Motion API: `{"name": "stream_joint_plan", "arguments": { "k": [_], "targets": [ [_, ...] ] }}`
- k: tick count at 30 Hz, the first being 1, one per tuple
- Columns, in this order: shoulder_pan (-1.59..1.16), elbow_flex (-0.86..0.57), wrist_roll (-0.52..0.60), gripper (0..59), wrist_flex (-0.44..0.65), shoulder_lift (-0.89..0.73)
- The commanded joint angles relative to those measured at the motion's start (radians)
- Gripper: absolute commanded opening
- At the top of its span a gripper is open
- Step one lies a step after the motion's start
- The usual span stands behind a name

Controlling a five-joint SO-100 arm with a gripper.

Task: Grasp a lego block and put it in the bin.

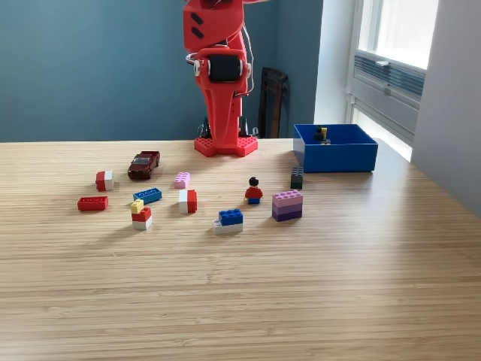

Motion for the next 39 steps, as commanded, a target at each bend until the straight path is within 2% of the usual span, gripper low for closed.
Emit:
{"name": "stream_joint_plan", "arguments": {
  "k": [1, 10, 12, 15, 23, 28, 33, 34, 37, 39],
  "targets": [
    [0.133, 0.009, 0.002, 0.0, -0.038, 0.066],
    [0.402, 0.123, 0.02, 0.0, -0.055, 0.08],
    [0.468, 0.153, 0.058, 0.1, -0.046, 0.081],
    [0.555, 0.163, 0.12, 0.2, -0.003, 0.083],
    [0.788, 0.091, 0.169, 0.0, 0.149, 0.098],
    [0.922, 0.109, 0.242, 0.0, 0.161, 0.156],
    [0.996, 0.15, 0.258, 0.2, 0.163, 0.221],
    [1.006, 0.161, 0.259, 1.1, 0.163, 0.229],
    [1.031, 0.199, 0.275, 16.1, 0.163, 0.247],
    [1.035, 0.224, 0.268, 19.8, 0.163, 0.25]
  ]
}}
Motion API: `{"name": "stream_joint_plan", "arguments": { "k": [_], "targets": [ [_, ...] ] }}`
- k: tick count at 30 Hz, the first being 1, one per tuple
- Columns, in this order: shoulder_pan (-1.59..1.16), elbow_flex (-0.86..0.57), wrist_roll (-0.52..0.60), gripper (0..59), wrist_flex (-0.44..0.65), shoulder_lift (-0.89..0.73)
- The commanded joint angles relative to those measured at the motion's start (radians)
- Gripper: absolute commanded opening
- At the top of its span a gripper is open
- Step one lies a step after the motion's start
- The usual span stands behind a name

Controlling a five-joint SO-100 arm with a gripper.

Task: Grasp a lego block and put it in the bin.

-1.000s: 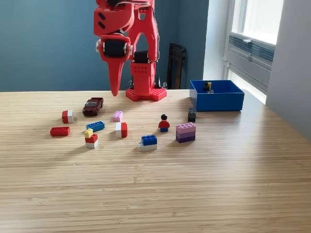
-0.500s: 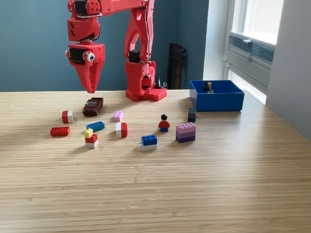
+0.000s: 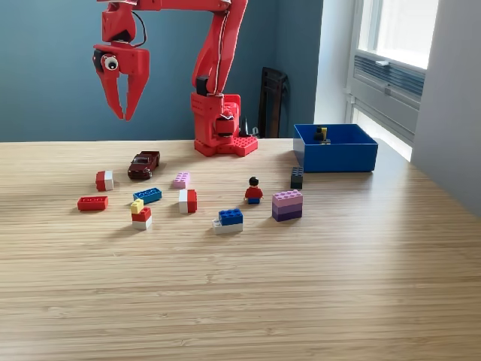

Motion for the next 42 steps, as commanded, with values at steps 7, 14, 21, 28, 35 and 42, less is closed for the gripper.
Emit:
{"name": "stream_joint_plan", "arguments": {
  "k": [7, 14, 21, 28, 35, 42],
  "targets": [
    [-0.018, 0.071, -0.009, 20.4, 0.002, 0.049],
    [-0.074, 0.164, 0.003, 24.4, -0.089, 0.048],
    [-0.152, 0.29, 0.021, 27.0, -0.195, 0.057],
    [-0.224, 0.43, 0.041, 28.0, -0.267, 0.063],
    [-0.233, 0.482, 0.048, 27.8, -0.295, 0.063],
    [-0.181, 0.451, -0.002, 31.0, -0.316, 0.063]
  ]
}}
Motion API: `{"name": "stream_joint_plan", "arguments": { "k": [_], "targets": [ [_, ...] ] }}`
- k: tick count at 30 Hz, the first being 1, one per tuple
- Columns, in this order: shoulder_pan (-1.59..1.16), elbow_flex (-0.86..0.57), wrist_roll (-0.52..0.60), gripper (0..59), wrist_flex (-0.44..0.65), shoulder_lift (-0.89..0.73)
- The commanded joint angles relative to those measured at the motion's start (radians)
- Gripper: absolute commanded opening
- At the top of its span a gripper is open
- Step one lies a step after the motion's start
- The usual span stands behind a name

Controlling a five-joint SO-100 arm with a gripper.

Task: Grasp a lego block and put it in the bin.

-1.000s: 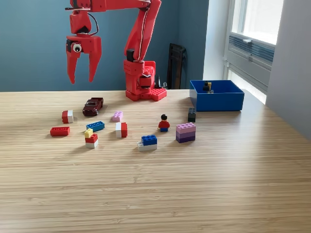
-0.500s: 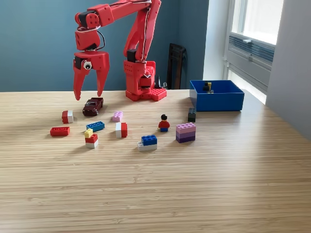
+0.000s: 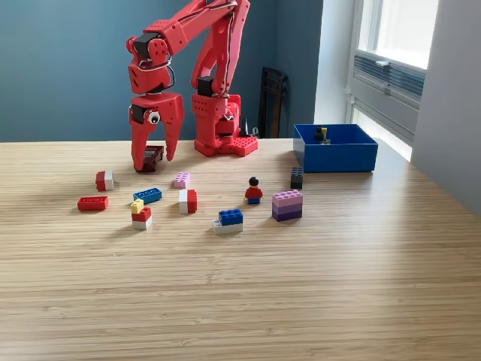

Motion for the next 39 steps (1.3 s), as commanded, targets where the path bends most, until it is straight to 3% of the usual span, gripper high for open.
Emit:
{"name": "stream_joint_plan", "arguments": {
  "k": [1, 13, 22, 25, 28, 29, 35, 39],
  "targets": [
    [0.051, -0.054, -0.048, 31.1, -0.005, 0.035],
    [0.288, -0.008, -0.23, 35.5, -0.006, 0.037],
    [0.426, 0.129, -0.192, 32.1, -0.035, 0.038],
    [0.453, 0.164, -0.173, 27.0, -0.078, 0.038],
    [0.454, 0.169, -0.169, 9.2, -0.084, 0.038],
    [0.449, 0.169, -0.161, 6.4, -0.084, 0.038],
    [0.351, 0.17, -0.133, 0.1, -0.087, 0.038],
    [0.272, 0.143, -0.126, 0.1, -0.087, 0.038]
  ]
}}
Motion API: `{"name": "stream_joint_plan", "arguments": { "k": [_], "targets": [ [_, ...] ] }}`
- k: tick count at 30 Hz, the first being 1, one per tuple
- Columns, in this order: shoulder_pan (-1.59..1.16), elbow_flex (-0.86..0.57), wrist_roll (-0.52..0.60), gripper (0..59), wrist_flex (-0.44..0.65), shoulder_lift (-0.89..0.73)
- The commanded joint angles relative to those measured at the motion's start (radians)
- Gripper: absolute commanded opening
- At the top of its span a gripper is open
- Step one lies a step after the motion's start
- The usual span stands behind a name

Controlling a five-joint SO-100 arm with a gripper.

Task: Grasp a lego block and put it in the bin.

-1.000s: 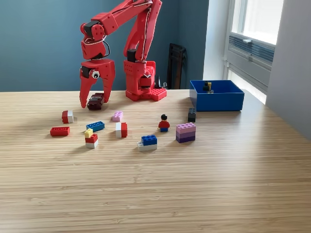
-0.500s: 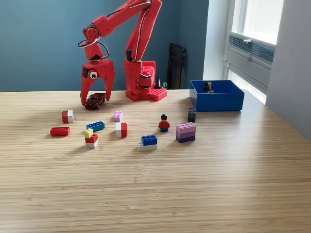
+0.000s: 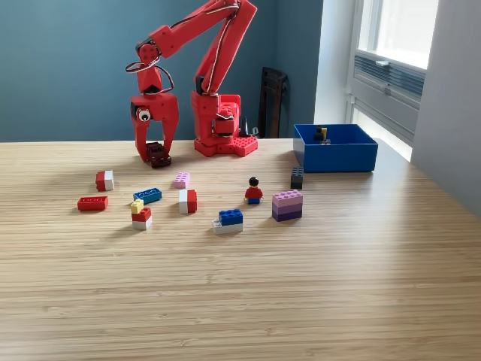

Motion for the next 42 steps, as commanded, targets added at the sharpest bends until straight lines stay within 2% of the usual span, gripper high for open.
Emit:
{"name": "stream_joint_plan", "arguments": {
  "k": [1, 5, 9, 20, 24, 28, 42],
  "targets": [
    [-0.103, -0.038, 0.012, 0.1, -0.006, 0.0],
    [-0.176, -0.127, 0.015, 0.1, 0.012, -0.009],
    [-0.278, -0.23, 0.025, 0.1, 0.091, -0.011],
    [-0.589, -0.683, 0.091, 0.1, 0.502, -0.012],
    [-0.758, -0.811, 0.129, 0.1, 0.595, -0.012],
    [-0.983, -0.877, 0.187, 0.1, 0.62, -0.015],
    [-1.971, -0.871, 0.428, 0.1, 0.584, -0.025]
  ]
}}
